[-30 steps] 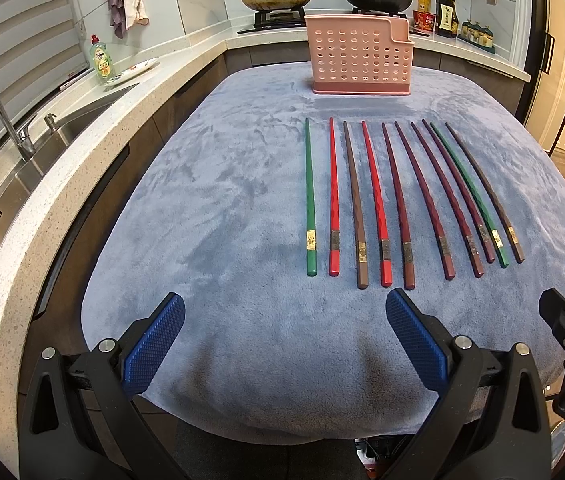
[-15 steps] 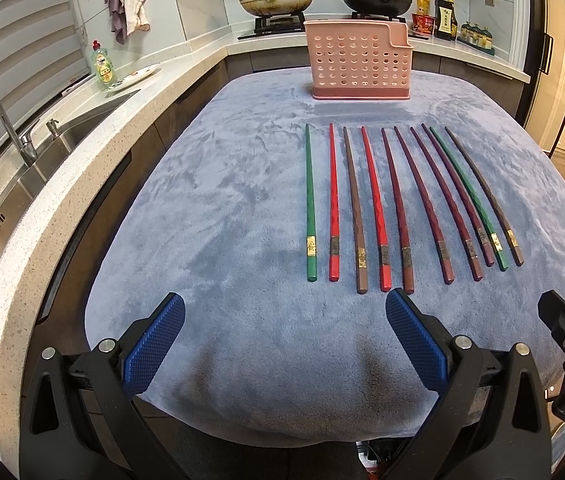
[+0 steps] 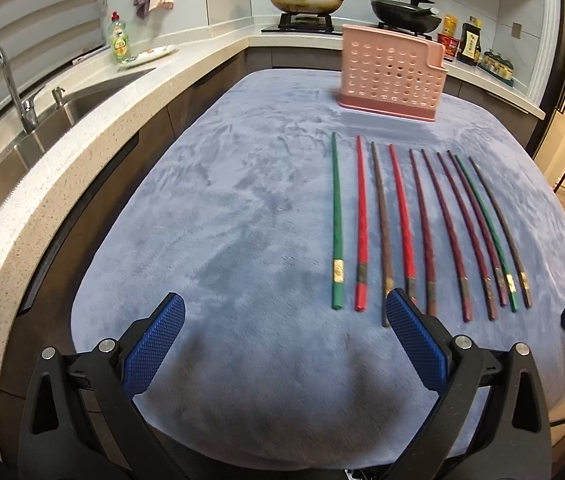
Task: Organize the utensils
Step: 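Grasp the green chopstick with the left tool while the right tool grasps the brown chopstick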
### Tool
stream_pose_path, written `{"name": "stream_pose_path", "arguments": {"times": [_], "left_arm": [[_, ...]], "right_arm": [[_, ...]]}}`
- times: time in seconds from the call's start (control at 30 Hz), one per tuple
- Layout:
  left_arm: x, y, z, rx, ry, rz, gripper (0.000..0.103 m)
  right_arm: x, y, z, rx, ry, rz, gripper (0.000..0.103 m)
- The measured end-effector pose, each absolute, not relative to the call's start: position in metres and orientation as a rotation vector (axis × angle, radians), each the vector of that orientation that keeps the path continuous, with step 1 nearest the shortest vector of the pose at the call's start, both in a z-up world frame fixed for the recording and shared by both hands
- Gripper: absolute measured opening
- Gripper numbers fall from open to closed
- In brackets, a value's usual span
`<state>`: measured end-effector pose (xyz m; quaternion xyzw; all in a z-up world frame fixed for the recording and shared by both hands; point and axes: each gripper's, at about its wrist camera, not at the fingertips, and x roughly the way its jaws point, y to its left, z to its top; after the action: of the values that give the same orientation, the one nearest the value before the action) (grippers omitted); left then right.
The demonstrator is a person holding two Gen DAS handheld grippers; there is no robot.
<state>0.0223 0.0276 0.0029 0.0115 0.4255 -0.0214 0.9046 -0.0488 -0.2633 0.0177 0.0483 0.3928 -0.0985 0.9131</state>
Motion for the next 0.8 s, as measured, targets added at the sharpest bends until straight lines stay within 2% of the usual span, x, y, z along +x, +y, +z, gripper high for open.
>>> {"name": "stream_pose_path", "arguments": {"times": [0.1, 0.2, 0.27, 0.57, 0.8], "left_arm": [[0.032, 0.027, -0.003, 0.024, 0.888, -0.054, 0.096], [0.042, 0.024, -0.011, 0.050, 0.889, -0.059, 0.096], [0.049, 0.023, -0.015, 0.057, 0.895, -0.062, 0.096], [0.066, 0.027, -0.034, 0.033, 0.959, -0.056, 0.091], [0.068, 0.030, -0.042, 0.032, 0.977, -0.053, 0.090]], "right_arm": [[-0.039, -0.273, 0.013, 0.128, 0.812, -0.204, 0.095], [-0.028, -0.277, 0.008, 0.136, 0.815, -0.201, 0.088], [-0.020, -0.279, 0.004, 0.128, 0.825, -0.205, 0.079], [-0.002, -0.281, -0.014, 0.147, 0.871, -0.184, 0.057], [0.005, -0.277, -0.024, 0.152, 0.895, -0.173, 0.056]]}}
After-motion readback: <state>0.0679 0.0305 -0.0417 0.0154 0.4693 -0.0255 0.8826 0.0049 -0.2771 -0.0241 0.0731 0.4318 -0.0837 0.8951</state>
